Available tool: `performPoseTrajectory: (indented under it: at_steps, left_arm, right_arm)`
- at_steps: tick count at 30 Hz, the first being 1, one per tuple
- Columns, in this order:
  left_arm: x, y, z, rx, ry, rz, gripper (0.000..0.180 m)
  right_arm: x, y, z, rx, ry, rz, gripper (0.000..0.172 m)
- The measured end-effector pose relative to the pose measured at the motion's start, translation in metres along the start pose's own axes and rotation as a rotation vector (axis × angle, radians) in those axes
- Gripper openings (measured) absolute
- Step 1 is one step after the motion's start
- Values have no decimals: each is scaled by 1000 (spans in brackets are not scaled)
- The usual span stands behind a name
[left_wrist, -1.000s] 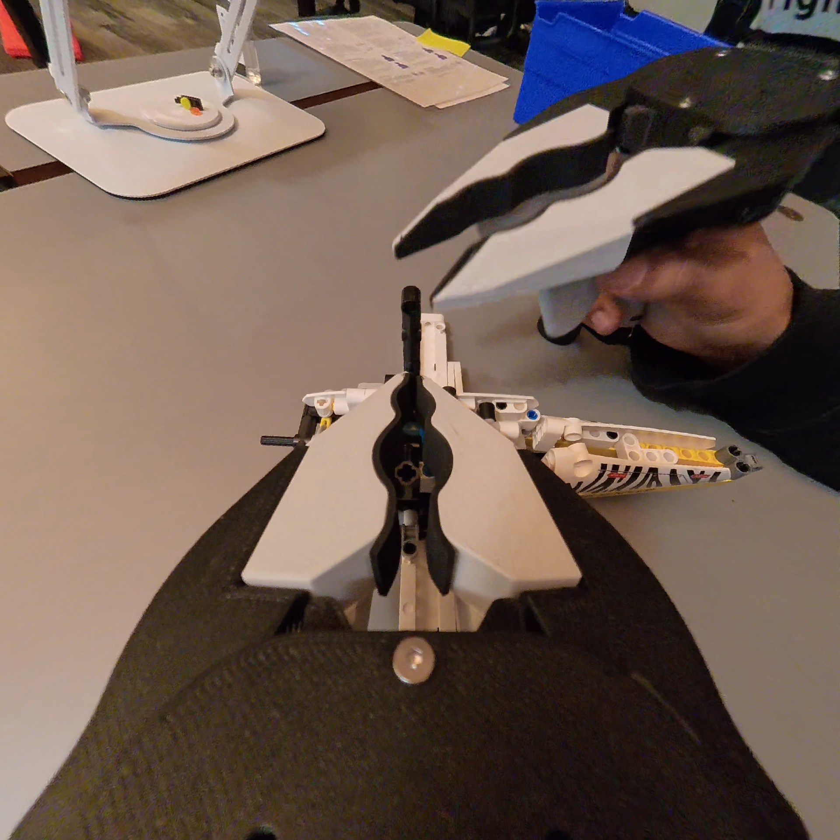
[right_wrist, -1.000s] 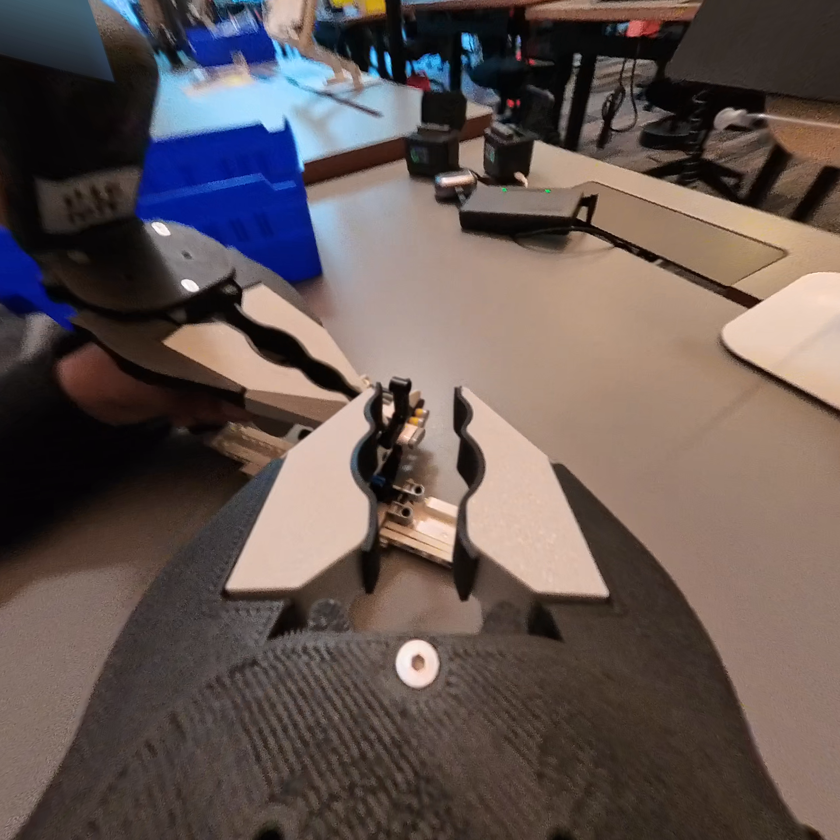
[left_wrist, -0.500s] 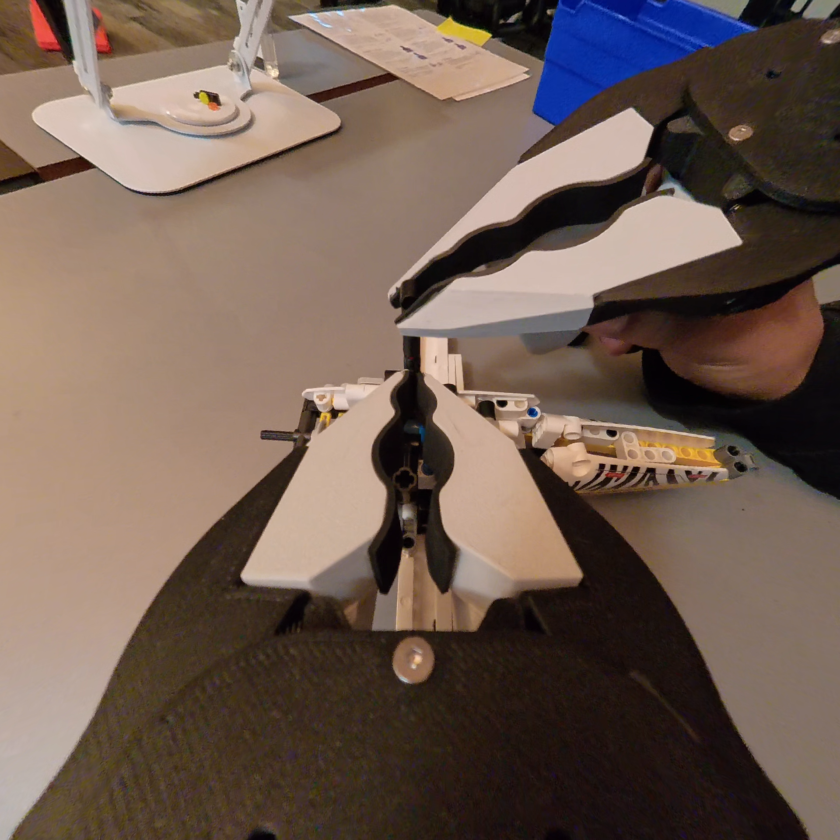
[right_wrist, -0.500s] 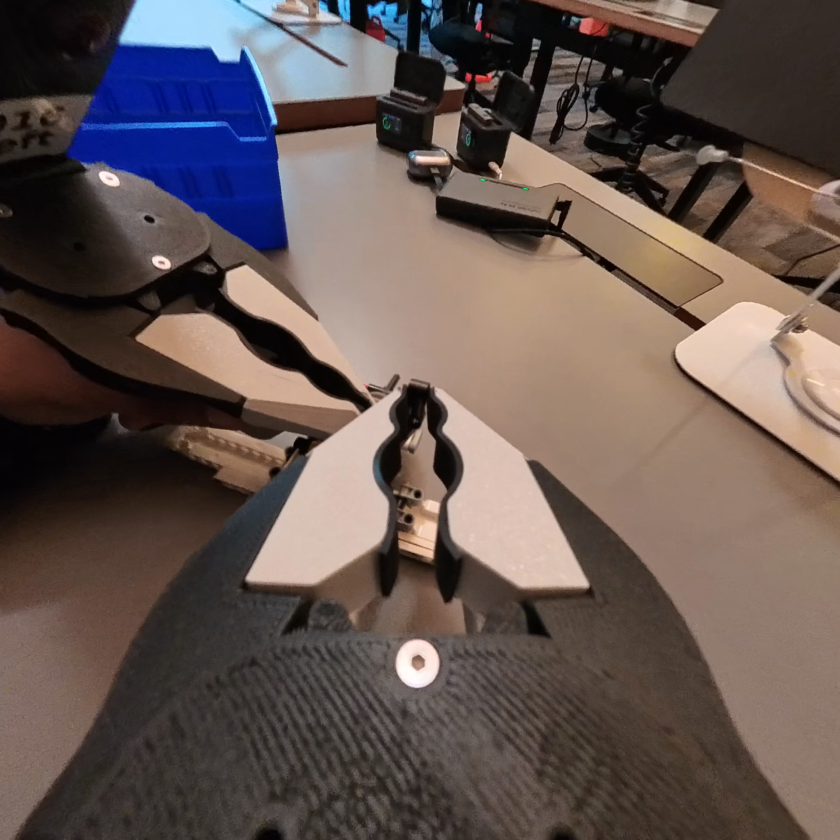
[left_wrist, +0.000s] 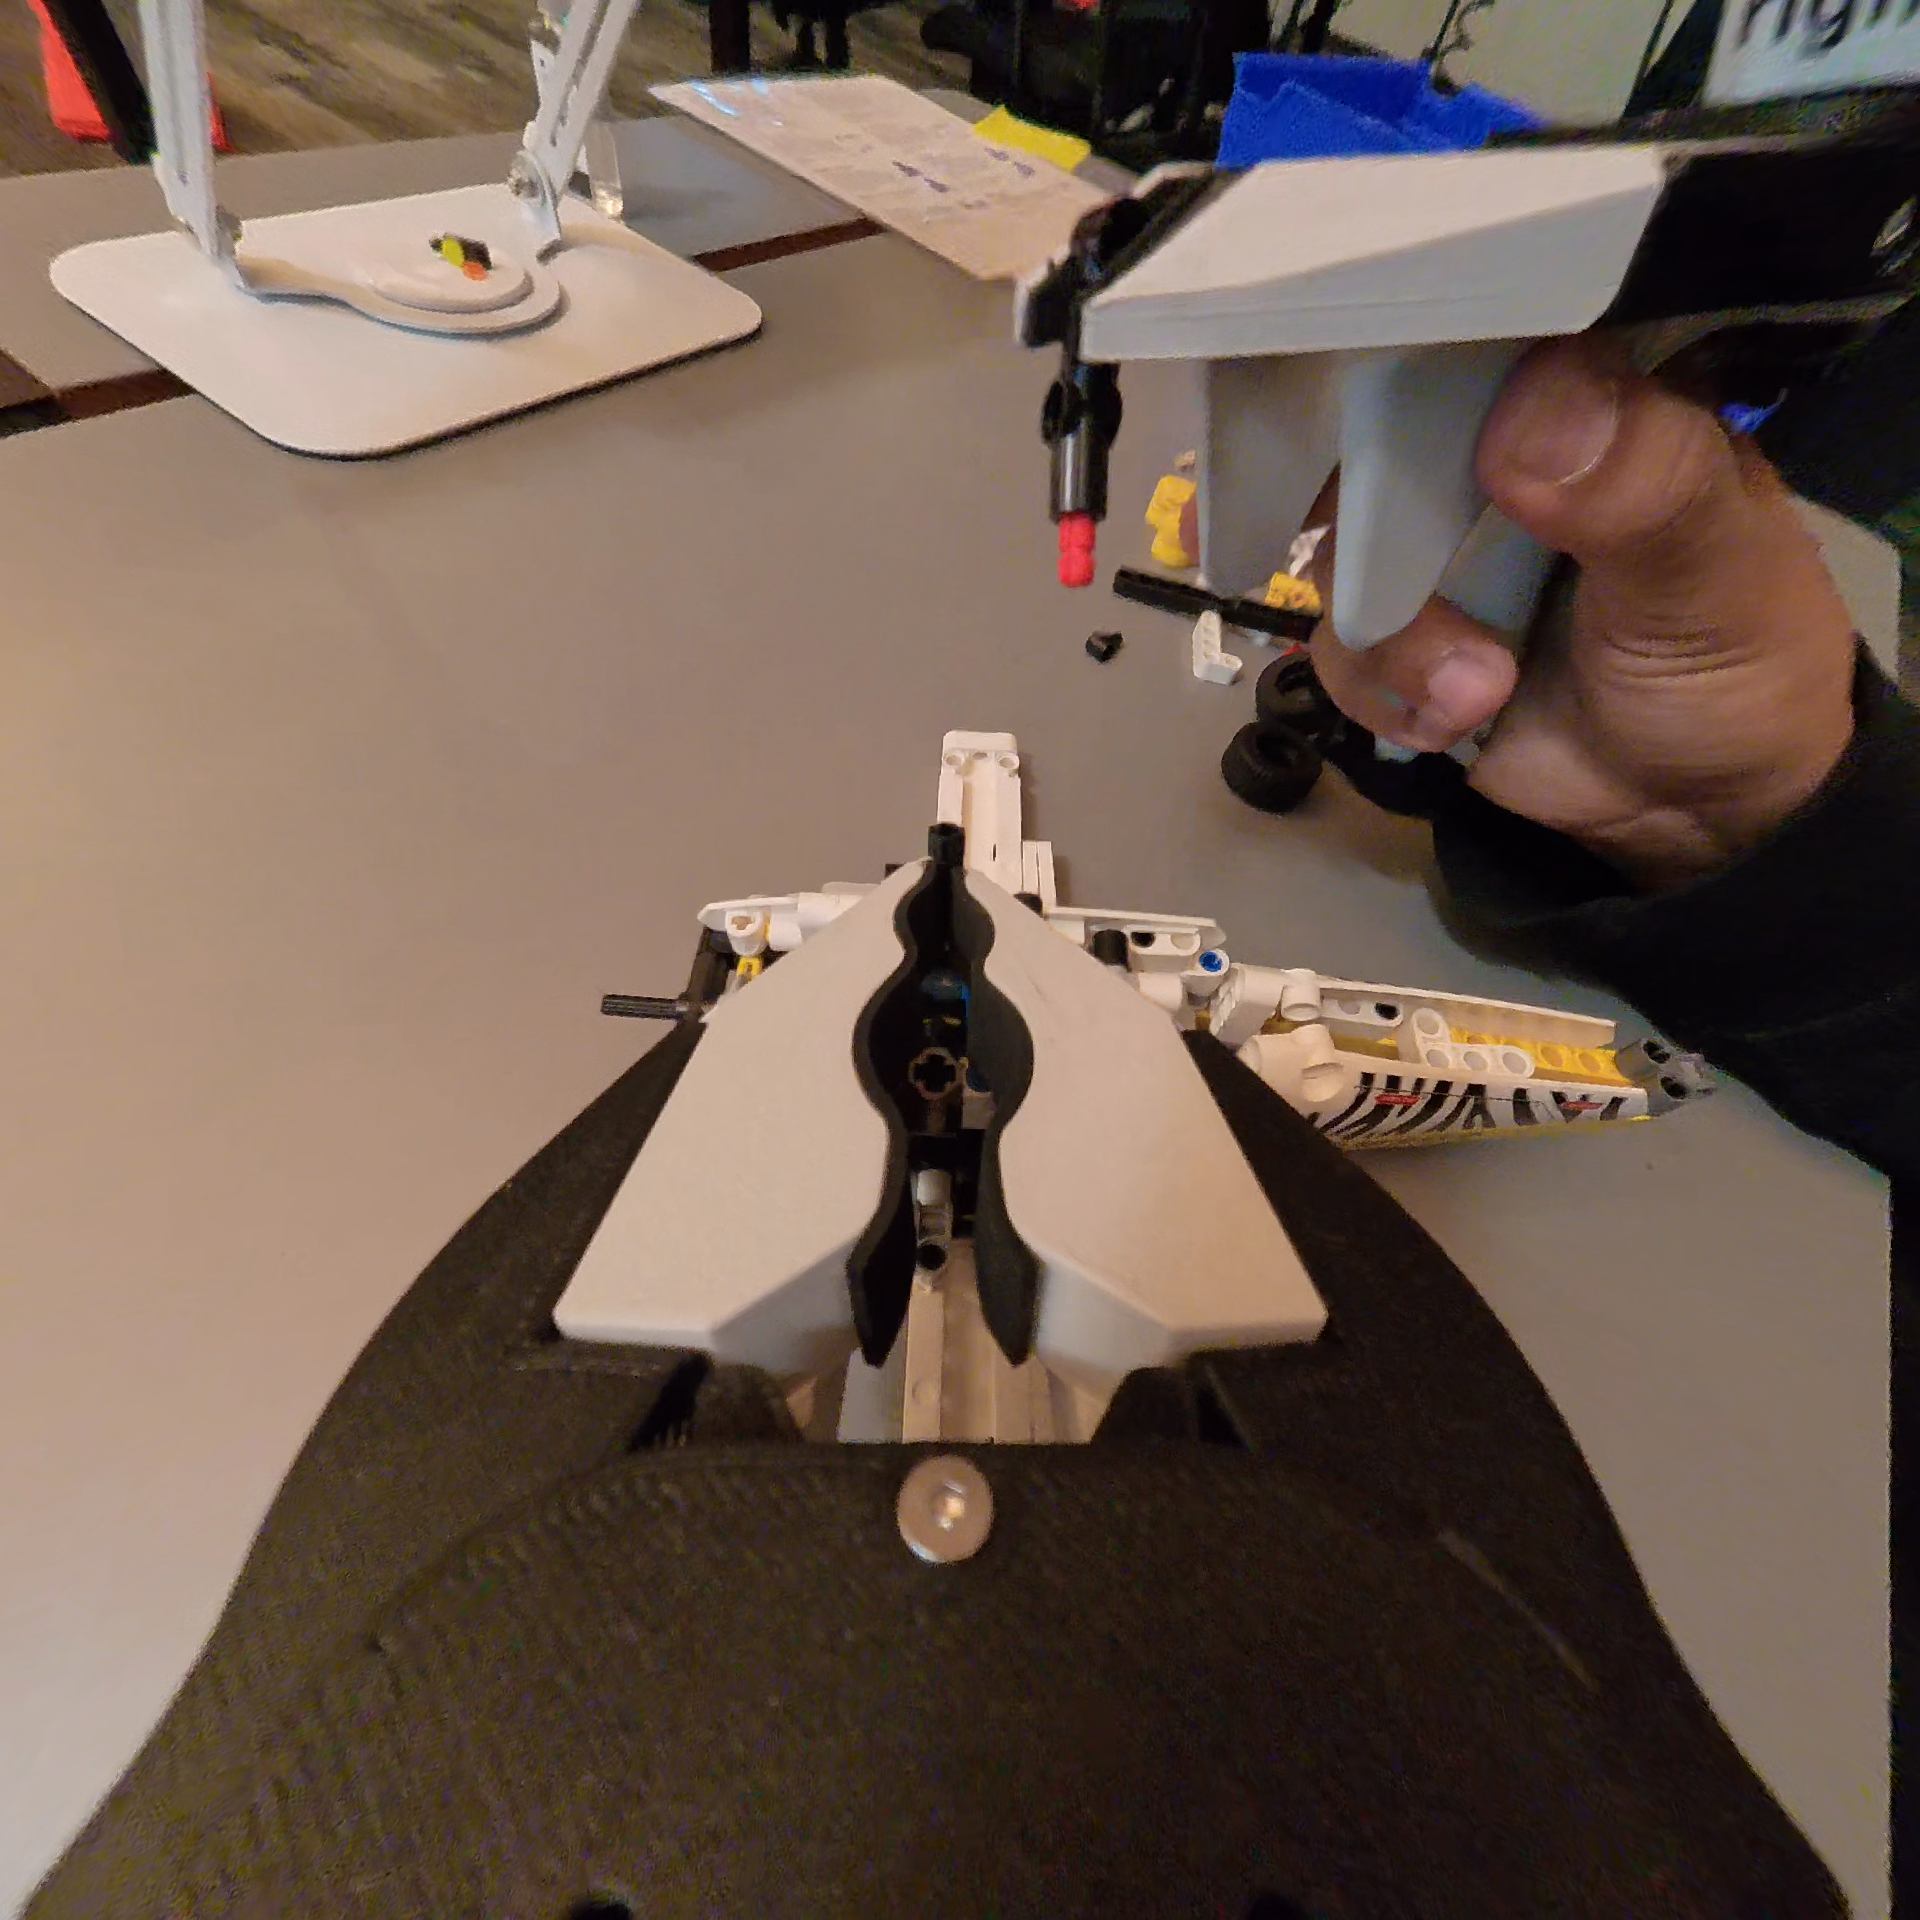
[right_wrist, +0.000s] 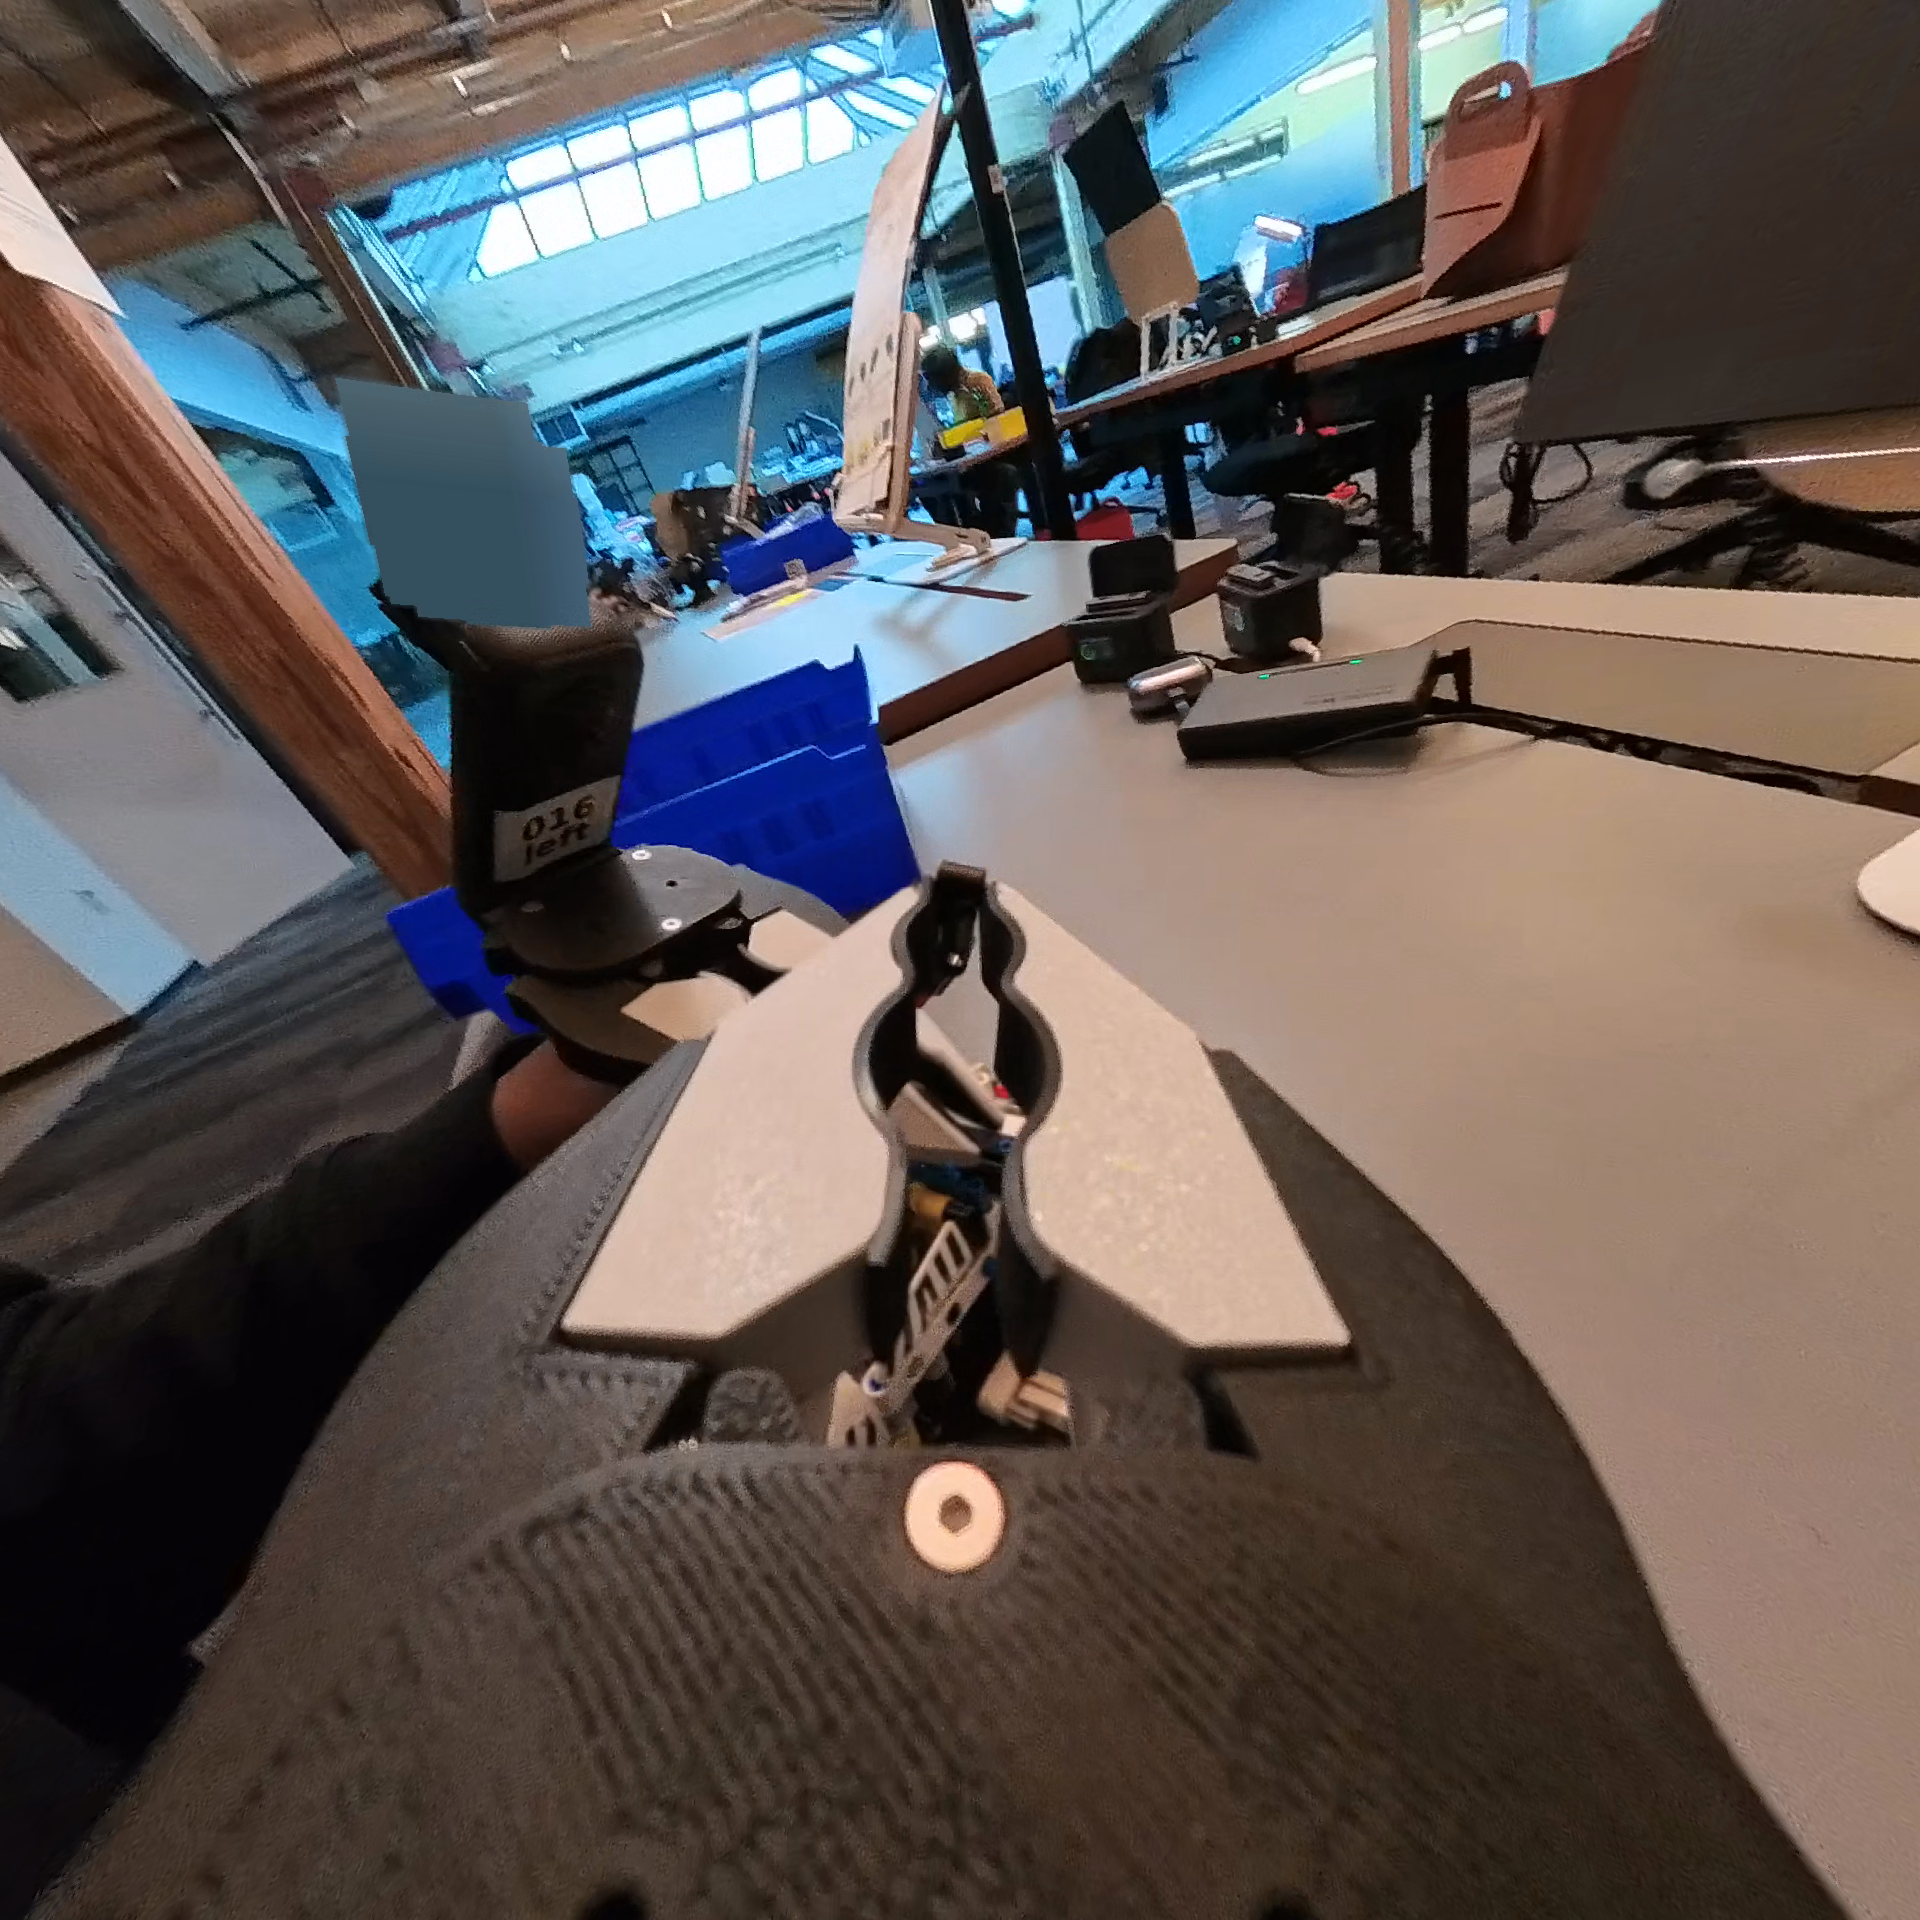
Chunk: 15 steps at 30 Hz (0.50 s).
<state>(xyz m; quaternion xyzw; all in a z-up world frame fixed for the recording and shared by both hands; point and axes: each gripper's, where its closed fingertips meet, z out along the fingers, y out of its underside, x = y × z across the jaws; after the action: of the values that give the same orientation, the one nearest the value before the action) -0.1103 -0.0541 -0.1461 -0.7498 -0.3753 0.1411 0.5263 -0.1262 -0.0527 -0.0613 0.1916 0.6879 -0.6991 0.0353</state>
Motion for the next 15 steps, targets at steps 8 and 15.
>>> performPoseTrajectory:
  at_steps: [8,15]
  left_arm:
    - [17,-47,-31,297,142,-74,28]
    - [13,-43,-24,275,81,-62,13]
  right_arm:
    - [-10,8,5,-21,-74,40,5]
    - [-20,27,18,-96,-107,31,7]
